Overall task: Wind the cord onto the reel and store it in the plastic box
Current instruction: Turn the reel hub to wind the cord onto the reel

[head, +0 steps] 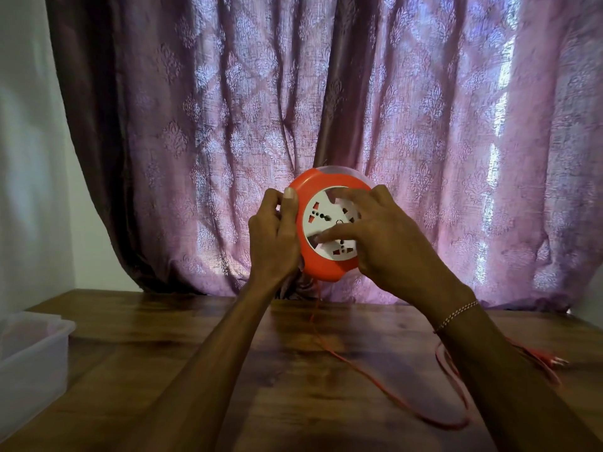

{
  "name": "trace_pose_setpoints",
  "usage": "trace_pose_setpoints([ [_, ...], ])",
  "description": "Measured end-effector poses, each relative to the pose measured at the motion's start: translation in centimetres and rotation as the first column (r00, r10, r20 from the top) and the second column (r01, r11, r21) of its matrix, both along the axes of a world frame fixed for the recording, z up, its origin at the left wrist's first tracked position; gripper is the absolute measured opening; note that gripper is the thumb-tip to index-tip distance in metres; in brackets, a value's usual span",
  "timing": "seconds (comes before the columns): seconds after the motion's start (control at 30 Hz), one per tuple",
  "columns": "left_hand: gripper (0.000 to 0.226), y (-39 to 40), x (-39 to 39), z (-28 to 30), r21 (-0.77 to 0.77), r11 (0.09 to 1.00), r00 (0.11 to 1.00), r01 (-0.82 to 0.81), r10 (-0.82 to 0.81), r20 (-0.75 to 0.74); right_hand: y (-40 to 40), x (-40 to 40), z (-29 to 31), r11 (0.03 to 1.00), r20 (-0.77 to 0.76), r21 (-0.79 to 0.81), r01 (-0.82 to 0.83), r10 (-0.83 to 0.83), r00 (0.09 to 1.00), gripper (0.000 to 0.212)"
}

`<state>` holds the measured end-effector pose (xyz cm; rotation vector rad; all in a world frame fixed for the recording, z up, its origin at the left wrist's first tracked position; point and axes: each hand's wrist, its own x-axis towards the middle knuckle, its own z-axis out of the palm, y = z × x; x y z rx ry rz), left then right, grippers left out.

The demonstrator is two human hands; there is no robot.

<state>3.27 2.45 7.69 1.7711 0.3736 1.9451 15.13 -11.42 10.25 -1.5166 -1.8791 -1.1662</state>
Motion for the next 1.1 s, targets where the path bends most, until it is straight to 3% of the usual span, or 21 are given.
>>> trace_pose_setpoints([
  [0.1,0.042,-0.2,0.1,-0.1,-0.002,1.000,1.000,0.008,-0.008,-0.011,0.0,-0.7,-0.2,0.991,0.026,-0.059,0.120,-0.119,0.993,0.055],
  [0.23,0.043,-0.1,0.0,-0.2,0.020,1.000,0.999,-0.008,0.009,-0.036,0.0,-0.9,-0.5,0.977,0.079,0.028,0.210,-0.212,0.974,0.042],
  [0.37,0.043,-0.1,-0.1,-0.1,0.039,0.999,0.998,-0.009,0.012,-0.054,0.2,-1.2,-0.7,0.962,0.066,0.058,0.268,-0.272,0.960,0.042],
  [0.77,0.039,0.2,-0.3,0.0,0.087,0.996,0.996,-0.019,0.027,-0.090,0.4,-1.0,-0.9,0.956,0.052,0.081,0.283,-0.288,0.956,0.048],
  [1.1,0.037,-0.3,-0.1,0.2,0.056,0.998,0.998,-0.034,0.036,-0.045,1.0,-1.2,-1.1,0.962,-0.290,0.227,0.150,-0.080,0.954,0.062],
])
